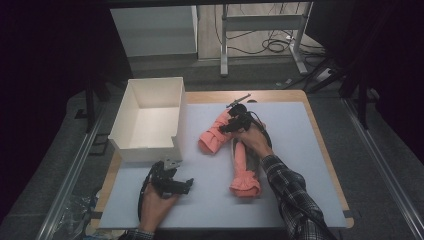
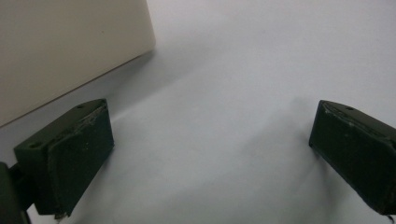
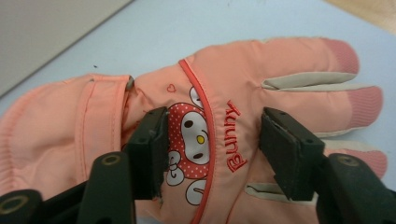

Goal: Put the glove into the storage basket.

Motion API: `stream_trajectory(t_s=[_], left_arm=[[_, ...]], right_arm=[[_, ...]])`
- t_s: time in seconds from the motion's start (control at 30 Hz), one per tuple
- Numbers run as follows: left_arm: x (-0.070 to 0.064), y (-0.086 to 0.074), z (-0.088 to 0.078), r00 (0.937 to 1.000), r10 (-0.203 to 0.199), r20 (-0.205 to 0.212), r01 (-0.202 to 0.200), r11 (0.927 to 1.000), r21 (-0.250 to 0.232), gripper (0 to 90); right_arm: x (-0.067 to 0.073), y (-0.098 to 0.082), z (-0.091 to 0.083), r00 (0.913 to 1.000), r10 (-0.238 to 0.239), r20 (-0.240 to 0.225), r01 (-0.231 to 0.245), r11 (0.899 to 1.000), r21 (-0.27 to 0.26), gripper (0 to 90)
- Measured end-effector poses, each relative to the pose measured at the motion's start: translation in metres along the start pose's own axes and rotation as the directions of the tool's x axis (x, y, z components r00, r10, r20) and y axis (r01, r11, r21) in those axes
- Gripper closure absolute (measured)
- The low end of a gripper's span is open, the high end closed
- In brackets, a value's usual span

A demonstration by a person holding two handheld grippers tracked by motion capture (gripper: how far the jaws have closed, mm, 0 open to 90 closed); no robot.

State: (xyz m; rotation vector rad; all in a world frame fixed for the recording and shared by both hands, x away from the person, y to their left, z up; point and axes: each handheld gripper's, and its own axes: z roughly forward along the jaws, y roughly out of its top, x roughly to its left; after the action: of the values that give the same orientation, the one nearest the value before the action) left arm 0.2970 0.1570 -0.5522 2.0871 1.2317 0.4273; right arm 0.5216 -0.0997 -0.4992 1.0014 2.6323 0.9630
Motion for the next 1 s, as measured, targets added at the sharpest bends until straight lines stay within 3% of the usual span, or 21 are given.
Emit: stream_trajectory(t_s=[0.23, 0.37, 0.67, 1.0], left_arm=[[0.000, 0.000, 0.000, 1.0000, 0.000, 0.000, 0.000, 1.0000, 0.000, 0.0], [0.000, 0.000, 0.000, 1.0000, 0.000, 0.000, 0.000, 1.0000, 0.000, 0.0], [0.000, 0.000, 0.000, 1.0000, 0.000, 0.000, 0.000, 1.0000, 0.000, 0.0], [0.000, 0.000, 0.000, 1.0000, 0.000, 0.001, 0.000, 1.0000, 0.000, 0.0]], right_arm=[[-0.002, -0.002, 0.004, 0.9992, 0.024, -0.031, -0.023, 0.999, 0.028, 72.2], [-0.001, -0.002, 0.003, 0.9996, 0.019, -0.021, -0.019, 0.999, 0.033, 81.4], [-0.001, -0.001, -0.009, 0.9995, 0.021, -0.023, -0.021, 1.000, -0.003, 85.4], [0.002, 0.005, -0.028, 0.9991, -0.007, -0.043, 0.005, 0.999, -0.049, 85.6]])
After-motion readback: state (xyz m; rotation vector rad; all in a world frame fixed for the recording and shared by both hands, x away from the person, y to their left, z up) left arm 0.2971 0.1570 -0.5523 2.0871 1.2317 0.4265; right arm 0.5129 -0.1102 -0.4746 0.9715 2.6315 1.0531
